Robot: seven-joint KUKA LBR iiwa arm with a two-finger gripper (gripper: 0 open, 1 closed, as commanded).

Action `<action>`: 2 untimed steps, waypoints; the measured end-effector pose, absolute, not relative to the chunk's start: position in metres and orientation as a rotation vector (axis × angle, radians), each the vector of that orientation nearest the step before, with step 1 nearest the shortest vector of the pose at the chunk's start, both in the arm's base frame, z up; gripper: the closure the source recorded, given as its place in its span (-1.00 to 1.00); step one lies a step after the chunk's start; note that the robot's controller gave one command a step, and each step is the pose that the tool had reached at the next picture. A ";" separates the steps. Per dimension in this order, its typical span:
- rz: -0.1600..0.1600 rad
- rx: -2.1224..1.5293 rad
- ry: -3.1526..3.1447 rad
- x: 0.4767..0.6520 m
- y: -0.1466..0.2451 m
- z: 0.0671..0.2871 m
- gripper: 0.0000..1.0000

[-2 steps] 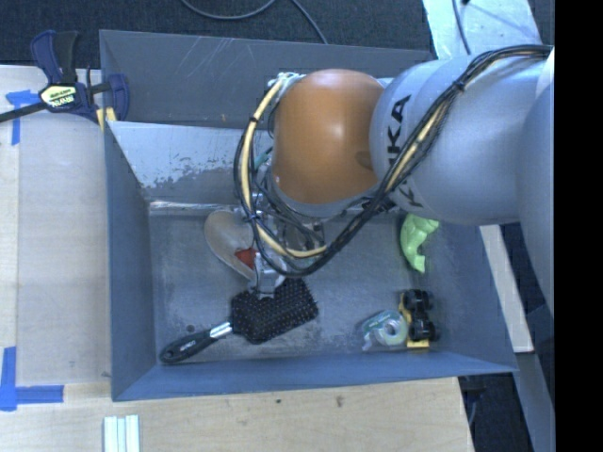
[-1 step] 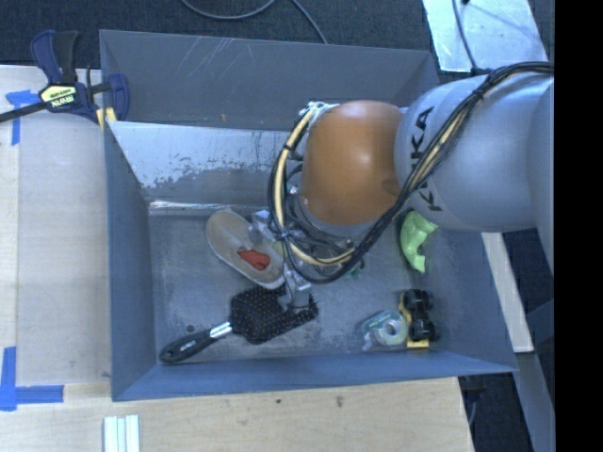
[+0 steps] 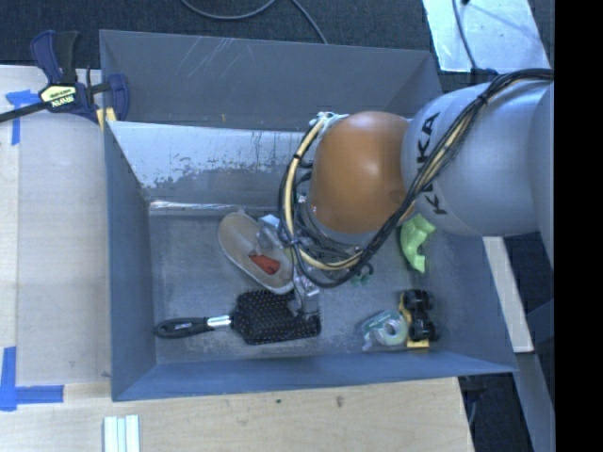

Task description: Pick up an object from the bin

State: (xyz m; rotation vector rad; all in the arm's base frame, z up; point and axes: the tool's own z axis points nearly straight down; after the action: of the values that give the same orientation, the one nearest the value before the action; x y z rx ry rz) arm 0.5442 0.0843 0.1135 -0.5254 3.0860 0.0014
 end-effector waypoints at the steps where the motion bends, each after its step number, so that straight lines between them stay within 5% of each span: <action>1: 0.002 -0.558 3.069 0.542 0.089 0.100 -1.00; 2: -0.001 -0.963 2.955 0.541 0.088 0.093 -1.00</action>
Offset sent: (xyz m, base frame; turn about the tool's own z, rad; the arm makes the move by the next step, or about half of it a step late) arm -0.0142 -0.0029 -0.0358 -0.4820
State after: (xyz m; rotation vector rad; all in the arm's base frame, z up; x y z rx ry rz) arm 0.5411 0.0880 0.0935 -0.9634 2.9549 -0.0006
